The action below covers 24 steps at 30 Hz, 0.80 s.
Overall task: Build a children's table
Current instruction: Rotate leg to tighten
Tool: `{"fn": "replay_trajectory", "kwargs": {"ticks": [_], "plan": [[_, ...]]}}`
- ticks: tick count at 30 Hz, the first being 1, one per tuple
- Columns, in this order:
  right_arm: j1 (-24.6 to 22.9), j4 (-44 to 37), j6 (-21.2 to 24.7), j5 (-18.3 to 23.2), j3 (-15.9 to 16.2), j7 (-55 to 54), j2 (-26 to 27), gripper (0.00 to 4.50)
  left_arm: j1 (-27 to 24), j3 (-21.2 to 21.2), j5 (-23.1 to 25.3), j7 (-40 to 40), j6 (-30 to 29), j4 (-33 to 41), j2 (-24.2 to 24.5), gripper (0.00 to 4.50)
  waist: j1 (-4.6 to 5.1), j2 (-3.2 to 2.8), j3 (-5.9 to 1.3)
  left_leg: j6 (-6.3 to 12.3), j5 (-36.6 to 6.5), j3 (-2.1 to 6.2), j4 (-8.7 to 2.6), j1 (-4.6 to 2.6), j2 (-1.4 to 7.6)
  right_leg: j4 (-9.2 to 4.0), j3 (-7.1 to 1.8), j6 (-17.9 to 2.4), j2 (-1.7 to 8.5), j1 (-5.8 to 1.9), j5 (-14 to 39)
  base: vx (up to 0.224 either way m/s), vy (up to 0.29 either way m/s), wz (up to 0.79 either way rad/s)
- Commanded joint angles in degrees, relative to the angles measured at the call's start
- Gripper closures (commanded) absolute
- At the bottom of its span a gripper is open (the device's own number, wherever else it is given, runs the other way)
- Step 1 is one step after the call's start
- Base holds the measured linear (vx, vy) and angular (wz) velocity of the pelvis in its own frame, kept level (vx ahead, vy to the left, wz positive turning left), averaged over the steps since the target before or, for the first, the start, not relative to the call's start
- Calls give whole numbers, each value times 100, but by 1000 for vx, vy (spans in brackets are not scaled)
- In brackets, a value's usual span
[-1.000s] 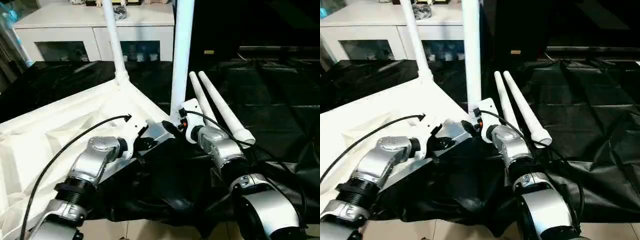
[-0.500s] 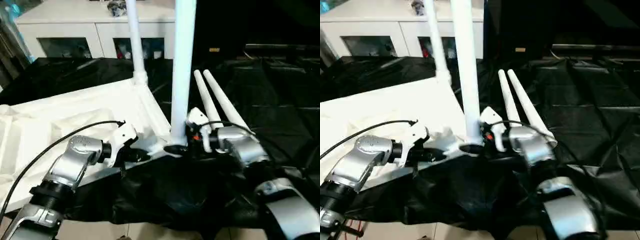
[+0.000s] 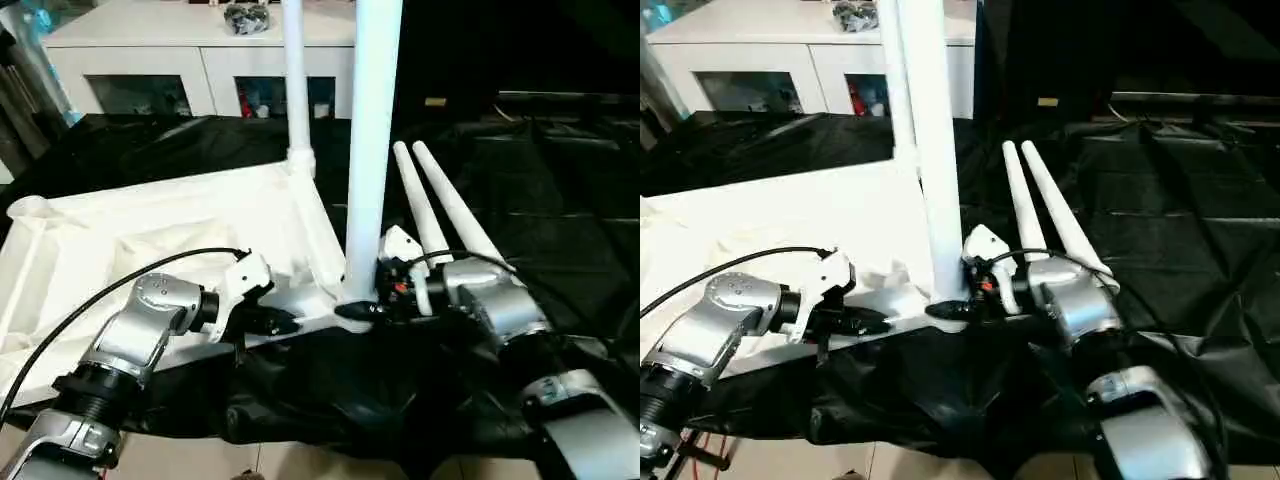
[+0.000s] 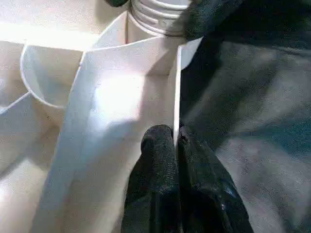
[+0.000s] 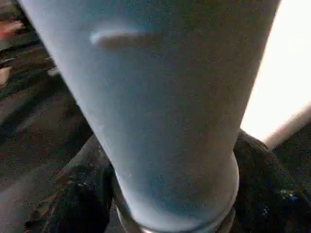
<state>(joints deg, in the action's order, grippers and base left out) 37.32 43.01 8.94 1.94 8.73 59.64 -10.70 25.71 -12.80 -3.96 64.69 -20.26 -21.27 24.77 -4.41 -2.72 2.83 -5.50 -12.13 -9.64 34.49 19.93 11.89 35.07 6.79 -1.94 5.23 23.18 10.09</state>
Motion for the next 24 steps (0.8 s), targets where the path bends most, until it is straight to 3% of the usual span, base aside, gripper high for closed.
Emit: {"fn": "replay_trajectory", "kwargs": {"ticks": [1, 2, 4, 7, 8, 9, 12, 16, 17, 20, 23, 24], "plan": [[226, 577, 58, -90, 39, -1134, 614, 172, 370, 35, -36, -626, -97, -66, -530, 450, 31, -22, -362, 181, -893, 17, -414, 15, 109, -479, -320, -994, 342, -325, 1854, 0, 0, 0], [359, 842, 180, -32, -149, -1634, 756, 172, 470, 102, 26, -927, -116, -213, -649, 450, 93, -22, -355, 64, -1076, 29, -425, -23, 90, -523, -301, -914, 330, -316, 2129, 0, 0, 0], [513, 1112, 427, 127, -379, -2005, 929, 173, 603, 193, 105, -1338, -133, -411, -807, 450, 129, -20, -344, 55, -1115, 30, -428, -19, 83, -538, -309, -913, 329, -308, 2166, 0, 0, 0], [614, 1295, 353, 116, -455, -2486, 1139, 174, 748, 328, 132, -1874, -201, -597, -1050, 450, 114, -23, -370, 144, -1007, 26, -414, 1, 95, -521, -314, -918, 338, -320, 1897, 0, 0, 0], [637, 1366, 208, 11, -395, -2703, 1241, 174, 812, 376, 129, -2084, -217, -665, -1178, 450, 112, 5, -380, 171, -876, 14, -406, 14, 89, -488, -317, -986, 335, -322, 1699, 0, 0, 0], [696, 1508, 83, -2, -451, -2796, 1417, 118, 892, 404, 133, -2200, -208, -743, -1337, 450, 104, 44, -381, 192, -837, 8, -403, 18, 86, -492, -316, -986, 334, -325, 1677, 0, 0, 0], [701, 1487, 59, 45, -473, -2550, 1467, 97, 905, 373, 122, -2076, -174, -732, -1375, 450, 78, 3, -387, 297, -735, 12, -399, 36, 98, -460, -322, -1042, 346, -336, 1520, 0, 0, 0], [704, 1459, -109, -77, -349, -2261, 1386, 65, 855, 285, 107, -1842, -104, -655, -1323, 450, 92, -3, -382, 338, -820, 10, -401, 42, 101, -456, -316, -1069, 342, -341, 1453, 0, 0, 0], [696, 1429, -164, -93, -302, -2090, 1317, 58, 808, 231, 88, -1697, -55, -605, -1265, 450, 92, -29, -382, 338, -839, 15, -404, 43, 100, -456, -315, -1070, 348, -349, 1473, 0, 0, 0], [665, 1280, -331, -105, -120, -1266, 981, 58, 679, 94, 11, -1144, 105, -459, -1056, 450, 88, -12, -394, 431, -814, 13, -390, 61, 111, -436, -310, -1122, 339, -371, 1335, 0, 0, 0], [594, 1052, -381, -119, 53, -548, 640, 58, 507, 0, -101, -653, 291, -218, -872, 450, 100, 13, -407, 564, -555, 15, -373, 85, 136, -360, -317, -1290, 330, -383, 828, 0, 0, 0], [547, 919, -387, -107, 128, -260, 507, 58, 439, -16, -181, -493, 257, -90, -821, 450, 81, -19, -417, 599, -511, 7, -360, 62, 140, -340, -322, -1366, 336, -368, 725, 0, 0, 0]]}}
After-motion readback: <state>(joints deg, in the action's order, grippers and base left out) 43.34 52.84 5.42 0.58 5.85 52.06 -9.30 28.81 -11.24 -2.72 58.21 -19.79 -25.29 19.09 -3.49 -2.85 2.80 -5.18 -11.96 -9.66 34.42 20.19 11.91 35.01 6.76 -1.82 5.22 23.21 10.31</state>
